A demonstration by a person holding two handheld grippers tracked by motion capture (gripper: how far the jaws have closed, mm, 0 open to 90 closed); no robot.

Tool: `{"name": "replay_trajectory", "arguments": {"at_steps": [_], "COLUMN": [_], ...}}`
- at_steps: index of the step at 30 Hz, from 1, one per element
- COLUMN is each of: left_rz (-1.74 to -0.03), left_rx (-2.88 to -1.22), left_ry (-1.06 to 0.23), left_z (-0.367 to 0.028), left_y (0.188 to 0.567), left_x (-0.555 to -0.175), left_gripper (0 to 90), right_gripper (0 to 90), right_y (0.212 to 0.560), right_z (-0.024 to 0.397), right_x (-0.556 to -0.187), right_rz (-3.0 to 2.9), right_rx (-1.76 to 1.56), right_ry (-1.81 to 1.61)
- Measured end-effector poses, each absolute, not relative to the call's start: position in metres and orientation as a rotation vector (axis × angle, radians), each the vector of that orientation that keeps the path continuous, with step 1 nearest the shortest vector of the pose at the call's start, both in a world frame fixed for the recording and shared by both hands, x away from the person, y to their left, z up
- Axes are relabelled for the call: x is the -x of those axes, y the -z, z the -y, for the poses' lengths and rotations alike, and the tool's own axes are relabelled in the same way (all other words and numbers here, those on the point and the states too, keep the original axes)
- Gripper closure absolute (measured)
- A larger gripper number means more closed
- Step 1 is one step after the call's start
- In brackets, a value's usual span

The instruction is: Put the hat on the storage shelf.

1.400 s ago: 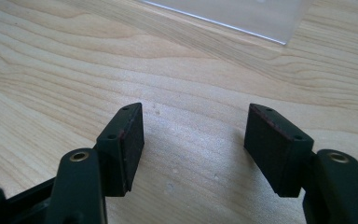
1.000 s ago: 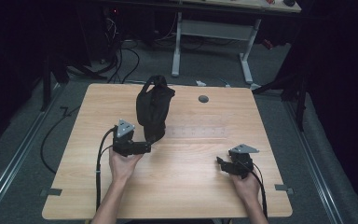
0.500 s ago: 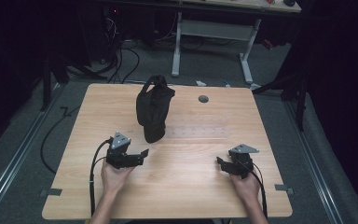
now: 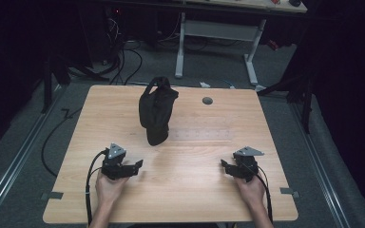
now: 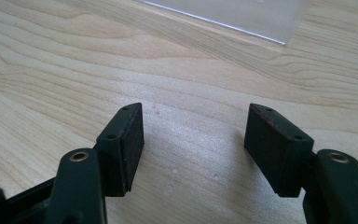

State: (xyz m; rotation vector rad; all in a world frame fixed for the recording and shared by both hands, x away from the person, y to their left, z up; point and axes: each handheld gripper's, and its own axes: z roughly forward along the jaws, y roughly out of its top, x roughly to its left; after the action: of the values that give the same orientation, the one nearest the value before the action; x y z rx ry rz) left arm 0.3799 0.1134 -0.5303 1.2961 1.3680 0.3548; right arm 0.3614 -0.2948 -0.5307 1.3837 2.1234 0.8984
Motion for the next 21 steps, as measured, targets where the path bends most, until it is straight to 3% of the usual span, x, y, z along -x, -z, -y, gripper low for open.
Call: {"name": "replay_trajectory", "arguments": {"at_steps": [21], "left_rz": [-1.390], "left_rx": [-1.339], "left_ry": [-0.416], "left_z": [-0.116], "left_y": [0.545], "left_x": [-0.375], "left_gripper": [17.5], "right_gripper": [37.8], "right_y": [0.531], "right_z": [0.295], "right_x": [-0.361], "right_rz": [-2.123], "right_rx": [-1.384], "right_ry": [-0.898]}}
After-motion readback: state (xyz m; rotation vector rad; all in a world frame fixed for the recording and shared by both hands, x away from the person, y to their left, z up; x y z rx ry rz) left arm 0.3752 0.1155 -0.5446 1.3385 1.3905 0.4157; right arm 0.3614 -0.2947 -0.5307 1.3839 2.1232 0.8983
